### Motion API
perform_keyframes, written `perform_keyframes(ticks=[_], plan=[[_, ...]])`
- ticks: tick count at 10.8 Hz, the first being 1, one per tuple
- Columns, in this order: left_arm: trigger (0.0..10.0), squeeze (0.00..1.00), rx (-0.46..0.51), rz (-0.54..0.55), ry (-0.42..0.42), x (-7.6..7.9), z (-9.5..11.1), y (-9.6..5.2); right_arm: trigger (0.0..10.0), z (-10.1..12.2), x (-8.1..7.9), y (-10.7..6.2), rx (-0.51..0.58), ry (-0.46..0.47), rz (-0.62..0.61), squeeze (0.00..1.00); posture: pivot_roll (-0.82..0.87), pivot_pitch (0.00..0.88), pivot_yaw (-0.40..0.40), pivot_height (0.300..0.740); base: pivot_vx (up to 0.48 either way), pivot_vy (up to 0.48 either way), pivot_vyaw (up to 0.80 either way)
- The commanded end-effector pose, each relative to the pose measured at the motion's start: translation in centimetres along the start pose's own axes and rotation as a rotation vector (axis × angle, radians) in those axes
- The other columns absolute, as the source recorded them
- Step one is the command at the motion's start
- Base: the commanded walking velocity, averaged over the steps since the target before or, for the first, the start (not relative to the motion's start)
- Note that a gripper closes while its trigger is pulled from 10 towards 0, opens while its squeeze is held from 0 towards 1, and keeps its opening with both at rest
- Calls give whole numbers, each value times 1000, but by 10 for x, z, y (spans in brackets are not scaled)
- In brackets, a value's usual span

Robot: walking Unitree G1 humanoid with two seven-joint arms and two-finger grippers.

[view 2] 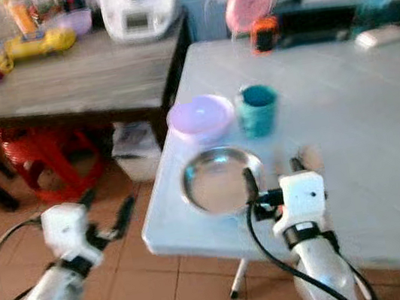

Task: Setting the table

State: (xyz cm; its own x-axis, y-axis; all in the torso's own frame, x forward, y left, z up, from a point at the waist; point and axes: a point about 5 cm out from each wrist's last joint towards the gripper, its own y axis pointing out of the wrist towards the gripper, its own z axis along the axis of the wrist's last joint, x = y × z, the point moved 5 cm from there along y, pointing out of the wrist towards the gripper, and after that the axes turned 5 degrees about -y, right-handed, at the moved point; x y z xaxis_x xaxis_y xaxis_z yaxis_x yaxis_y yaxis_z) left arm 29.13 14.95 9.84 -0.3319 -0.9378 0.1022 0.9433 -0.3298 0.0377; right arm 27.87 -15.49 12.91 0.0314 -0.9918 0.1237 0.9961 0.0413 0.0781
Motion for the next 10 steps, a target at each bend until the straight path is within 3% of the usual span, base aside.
perform_keyframes(ticks=[1, 3, 5, 6, 7, 8, 10], plan=[[10000, 0, 4, -32, 3, 5, 1, -2, 10000, 3, 6, -1, 3, -5, -17, 0, -58, 90, 62, 740, 0, 0, 0], [10000, 0, -4, -154, -10, 17, 2, -10, 10000, -1, 11, 0, -27, 31, -46, 0, -58, 94, 58, 740, 0, 0, 0], [10000, 0, -22, -212, 7, 20, 1, -12, 10000, -5, 18, 1, -56, 58, -78, 0, -61, 93, 60, 740, 0, 0, 0], [10000, 0, -29, -241, 17, 22, 0, -13, 10000, -4, 18, 3, -61, 23, -88, 0, -62, 94, 61, 740, 0, 0, 0], [10000, 0, -31, -257, 30, 23, 0, -13, 10000, -2, 17, 7, -47, 67, -85, 0, -63, 92, 65, 740, 0, 0, 0], [10000, 0, -33, -267, 23, 24, -1, -14, 10000, 7, 12, 10, -5, 194, -32, 0, -62, 91, 67, 740, 0, 0, 0], [10000, 0, -35, -250, 7, 23, -9, -14, 10000, 9, 17, 13, -6, 161, -62, 0, -60, 88, 63, 740, 0, 0, 0]])
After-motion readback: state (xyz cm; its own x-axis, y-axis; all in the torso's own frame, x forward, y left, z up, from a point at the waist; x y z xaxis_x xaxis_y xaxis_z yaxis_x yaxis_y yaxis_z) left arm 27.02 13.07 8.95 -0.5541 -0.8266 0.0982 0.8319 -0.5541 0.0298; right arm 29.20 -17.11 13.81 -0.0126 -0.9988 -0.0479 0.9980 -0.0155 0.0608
